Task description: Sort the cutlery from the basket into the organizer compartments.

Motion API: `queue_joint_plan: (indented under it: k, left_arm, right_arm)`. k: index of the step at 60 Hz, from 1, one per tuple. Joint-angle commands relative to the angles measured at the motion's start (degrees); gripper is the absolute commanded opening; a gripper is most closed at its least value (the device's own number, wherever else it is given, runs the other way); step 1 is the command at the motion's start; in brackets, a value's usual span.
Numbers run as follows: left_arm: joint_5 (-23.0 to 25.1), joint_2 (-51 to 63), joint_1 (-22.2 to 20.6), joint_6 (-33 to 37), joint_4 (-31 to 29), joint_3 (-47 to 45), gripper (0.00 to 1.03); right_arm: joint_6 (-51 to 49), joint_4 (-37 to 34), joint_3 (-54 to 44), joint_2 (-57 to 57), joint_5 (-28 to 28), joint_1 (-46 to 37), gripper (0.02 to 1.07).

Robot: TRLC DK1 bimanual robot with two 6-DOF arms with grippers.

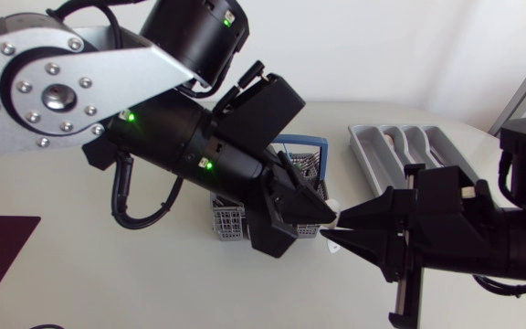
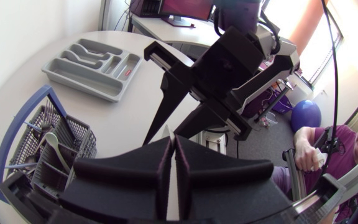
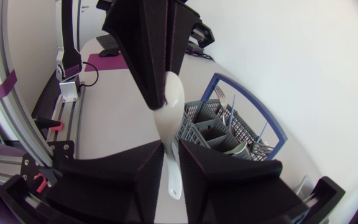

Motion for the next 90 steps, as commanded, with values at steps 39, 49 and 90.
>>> queue_joint_plan:
  k: [39,49,90]
  left_arm:
    - [-10.0,-0.7,3.23,2.97,-0.52,4.06,0.91]
    - [-22.56,1.41,-0.02,8.59,-0.26,2.31,0.92]
    - [-39.35,11.95,-4.51,23.01,3.52,4.86,0.92]
  right_arm:
    - [-4.85,-9.22,-0.12,-3.44,1.11,-5.11,0.07]
    - [-12.85,-11.33,-1.52,-4.58,-1.88,-17.24,0.07]
    - [-50.73,-3.06,1.82,23.81,-17.18,-65.93,0.07]
